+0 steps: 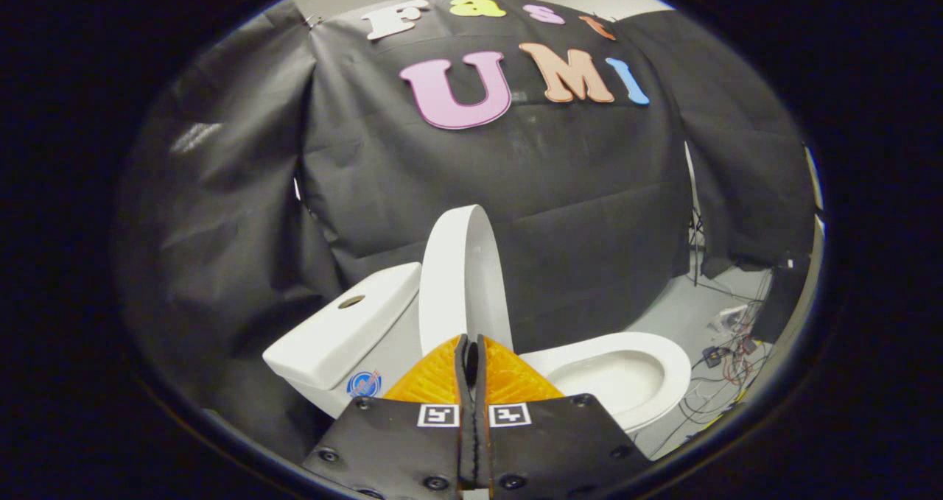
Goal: Open the toilet lid.
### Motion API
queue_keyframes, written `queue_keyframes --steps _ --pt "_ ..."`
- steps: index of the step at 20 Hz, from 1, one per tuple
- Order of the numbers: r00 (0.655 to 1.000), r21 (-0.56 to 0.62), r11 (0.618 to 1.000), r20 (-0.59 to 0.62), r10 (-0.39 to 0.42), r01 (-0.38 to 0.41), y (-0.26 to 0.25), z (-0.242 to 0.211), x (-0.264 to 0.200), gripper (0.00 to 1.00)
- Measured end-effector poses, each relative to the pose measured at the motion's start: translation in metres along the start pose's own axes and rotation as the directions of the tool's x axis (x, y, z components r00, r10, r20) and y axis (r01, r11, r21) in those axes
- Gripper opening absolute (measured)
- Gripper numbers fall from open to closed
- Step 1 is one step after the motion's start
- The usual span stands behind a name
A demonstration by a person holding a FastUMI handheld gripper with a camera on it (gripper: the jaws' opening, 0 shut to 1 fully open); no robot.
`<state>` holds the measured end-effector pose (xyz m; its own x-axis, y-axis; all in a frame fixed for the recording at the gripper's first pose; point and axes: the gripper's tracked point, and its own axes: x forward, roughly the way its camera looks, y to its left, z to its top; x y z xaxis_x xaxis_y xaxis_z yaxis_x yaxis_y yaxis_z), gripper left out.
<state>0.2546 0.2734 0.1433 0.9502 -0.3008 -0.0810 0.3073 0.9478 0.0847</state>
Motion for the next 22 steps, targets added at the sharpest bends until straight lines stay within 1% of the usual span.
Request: queue_keyframes --steps 5,10,15,17,20,22 --pt "1.000 -0.058 0.998 -0.008 -0.021 0.021 0.018 -0.002 0.003 0.01" --pt "0.999 -0.095 0.995 0.003 -0.033 0.033 0.021 -0.002 0.005 0.01" --pt "0.999 -0.110 0.993 0.024 -0.029 0.032 0.033 -0.005 0.008 0.01" --pt "0.999 -0.116 0.993 0.015 -0.030 0.032 0.039 -0.008 0.006 0.01" --pt "0.999 -0.125 0.991 0.018 -0.047 0.049 0.047 -0.011 0.007 0.01" --pt "0.999 -0.150 0.988 0.021 -0.044 0.047 0.054 -0.013 0.009 0.01"
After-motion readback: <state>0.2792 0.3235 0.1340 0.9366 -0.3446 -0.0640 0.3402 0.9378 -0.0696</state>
